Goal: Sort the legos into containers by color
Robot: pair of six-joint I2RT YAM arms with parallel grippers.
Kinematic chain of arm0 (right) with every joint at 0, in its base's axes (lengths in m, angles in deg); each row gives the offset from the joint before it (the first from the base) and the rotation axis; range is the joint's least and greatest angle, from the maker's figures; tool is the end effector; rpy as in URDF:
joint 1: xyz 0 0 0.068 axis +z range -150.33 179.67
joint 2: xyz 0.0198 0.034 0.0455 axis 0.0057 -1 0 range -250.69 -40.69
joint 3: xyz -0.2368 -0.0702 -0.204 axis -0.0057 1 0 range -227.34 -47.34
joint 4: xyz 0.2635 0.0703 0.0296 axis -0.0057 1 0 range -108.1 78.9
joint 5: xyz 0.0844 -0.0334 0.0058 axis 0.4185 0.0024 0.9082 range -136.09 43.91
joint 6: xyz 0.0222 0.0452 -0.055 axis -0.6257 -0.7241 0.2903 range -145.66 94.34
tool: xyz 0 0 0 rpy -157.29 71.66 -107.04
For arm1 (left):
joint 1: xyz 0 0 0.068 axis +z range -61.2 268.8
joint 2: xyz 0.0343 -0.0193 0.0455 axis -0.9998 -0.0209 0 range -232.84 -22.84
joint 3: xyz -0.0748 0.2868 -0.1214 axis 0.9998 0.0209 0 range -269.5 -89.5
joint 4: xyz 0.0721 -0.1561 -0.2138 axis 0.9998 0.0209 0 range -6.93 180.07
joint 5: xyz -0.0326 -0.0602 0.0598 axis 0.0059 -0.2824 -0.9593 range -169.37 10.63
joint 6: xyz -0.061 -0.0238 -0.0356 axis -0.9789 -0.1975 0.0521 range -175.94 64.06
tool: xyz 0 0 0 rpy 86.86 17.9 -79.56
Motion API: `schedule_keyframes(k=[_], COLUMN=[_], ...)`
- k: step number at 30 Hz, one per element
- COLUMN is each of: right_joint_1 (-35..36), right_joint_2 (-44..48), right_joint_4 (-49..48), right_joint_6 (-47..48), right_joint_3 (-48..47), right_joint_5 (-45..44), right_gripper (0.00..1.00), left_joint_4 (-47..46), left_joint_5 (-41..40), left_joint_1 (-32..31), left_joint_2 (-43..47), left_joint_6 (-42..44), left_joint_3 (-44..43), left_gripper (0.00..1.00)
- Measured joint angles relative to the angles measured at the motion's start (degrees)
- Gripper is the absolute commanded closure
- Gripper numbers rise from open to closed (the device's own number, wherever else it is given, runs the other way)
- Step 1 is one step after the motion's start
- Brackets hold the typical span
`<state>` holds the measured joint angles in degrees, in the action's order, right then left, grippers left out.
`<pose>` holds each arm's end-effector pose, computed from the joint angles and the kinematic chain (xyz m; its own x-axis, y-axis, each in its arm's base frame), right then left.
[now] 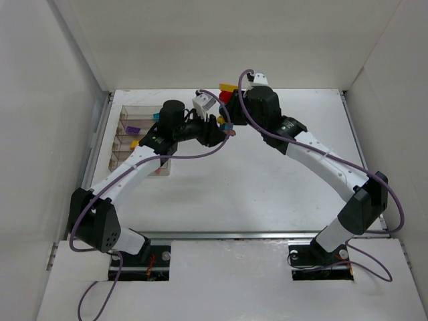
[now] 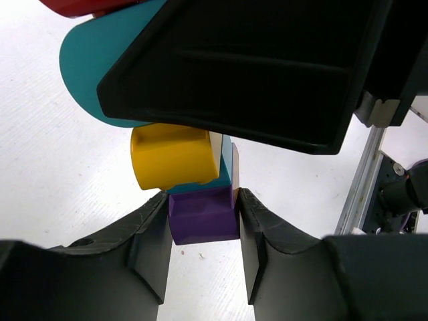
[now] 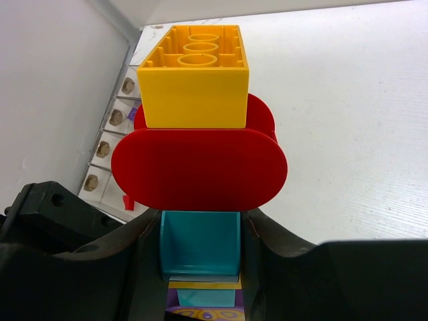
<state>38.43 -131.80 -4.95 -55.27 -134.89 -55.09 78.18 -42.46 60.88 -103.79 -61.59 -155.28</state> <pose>0.3322 0.2540 0.4310 -0.4427 0.2705 -0.8549 -0.3252 0.8401 0.4342 0.2990 -0.2009 0.3905 -0.2453 0.0408 -0.9686 0.8766 0.4360 -0.2036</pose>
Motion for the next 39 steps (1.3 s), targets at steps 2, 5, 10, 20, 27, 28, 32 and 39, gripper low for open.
schedule_keyframes(k=[2,5,10,20,27,28,32,39], right_joint_1=[0.00,0.00,0.42,1.01,0.59,0.59,0.22,-4.37], right_joint_2=[0.02,0.11,0.87,2.16,3.67,3.69,3.98,1.44], right_joint_4=[0.04,0.13,0.74,1.29,0.09,0.00,-0.33,4.46], right_joint_6=[-0.02,-0.02,-0.02,-0.17,0.07,0.09,0.22,0.39], right_joint_3=[0.00,0.00,0.42,1.51,1.51,1.51,2.19,2.23], right_joint_5=[-0.02,-0.09,-2.23,-7.37,-9.90,-10.03,-10.05,-6.14], right_gripper=[1.00,1.00,1.00,1.00,1.00,1.00,1.00,1.00], left_joint_4=[0.00,0.09,0.68,8.72,13.66,14.03,15.56,18.01], left_joint_5=[-0.07,-0.13,0.00,0.55,0.83,0.76,-0.13,-3.74], left_joint_1=[-0.07,-0.07,-0.15,-0.46,-0.35,-0.35,-0.35,-0.35], left_joint_2=[0.00,0.00,0.00,-0.11,-0.59,-0.66,-0.70,0.02], left_joint_6=[0.02,0.20,0.94,6.05,8.76,9.11,10.88,16.20], left_joint_3=[0.00,0.00,0.00,-0.02,-0.02,-0.02,-0.02,0.20], left_gripper=[1.00,1.00,1.00,1.00,1.00,1.00,1.00,1.00])
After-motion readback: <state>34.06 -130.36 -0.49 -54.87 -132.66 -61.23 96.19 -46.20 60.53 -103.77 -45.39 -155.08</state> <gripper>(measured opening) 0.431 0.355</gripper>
